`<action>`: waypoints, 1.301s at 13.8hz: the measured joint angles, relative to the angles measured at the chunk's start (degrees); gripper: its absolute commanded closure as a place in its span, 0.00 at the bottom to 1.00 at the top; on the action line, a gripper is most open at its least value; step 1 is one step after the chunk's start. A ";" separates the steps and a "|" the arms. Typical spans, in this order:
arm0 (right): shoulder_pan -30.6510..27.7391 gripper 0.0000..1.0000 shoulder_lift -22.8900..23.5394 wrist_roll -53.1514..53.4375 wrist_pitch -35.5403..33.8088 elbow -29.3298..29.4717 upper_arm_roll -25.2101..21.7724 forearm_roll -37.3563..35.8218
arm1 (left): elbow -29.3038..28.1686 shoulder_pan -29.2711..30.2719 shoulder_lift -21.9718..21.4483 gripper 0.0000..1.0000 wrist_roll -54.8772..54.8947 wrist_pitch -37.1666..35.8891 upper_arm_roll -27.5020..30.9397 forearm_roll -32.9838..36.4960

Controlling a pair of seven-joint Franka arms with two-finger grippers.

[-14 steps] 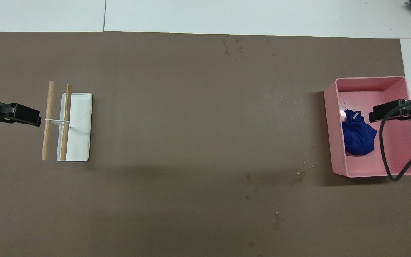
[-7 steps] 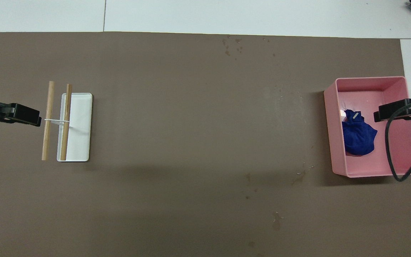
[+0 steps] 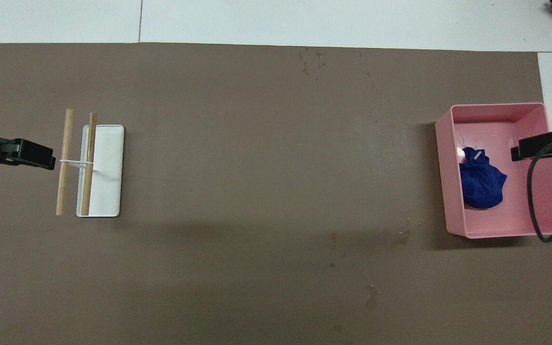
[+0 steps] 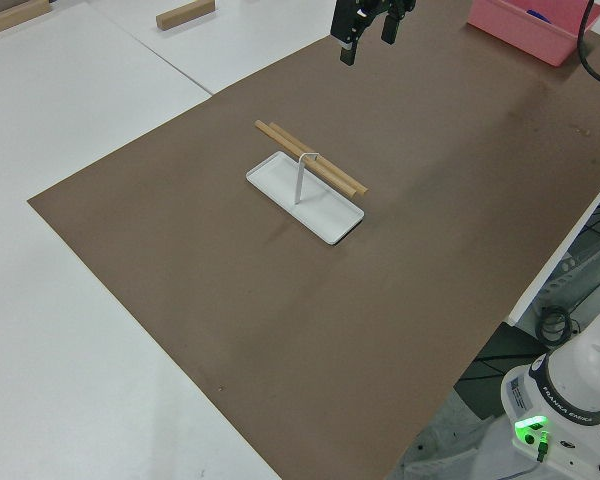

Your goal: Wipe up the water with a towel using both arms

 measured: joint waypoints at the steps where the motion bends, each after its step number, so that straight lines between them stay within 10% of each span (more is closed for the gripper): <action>1: 0.00 0.00 0.00 0.00 0.20 0.00 0.00 0.00 | 0.00 0.00 0.00 0.00 0.00 0.00 0.00 0.00; 18: 2.84 0.00 0.00 -0.01 2.14 -0.34 -2.78 -0.09 | 0.00 0.00 0.00 0.00 0.00 0.00 0.00 0.00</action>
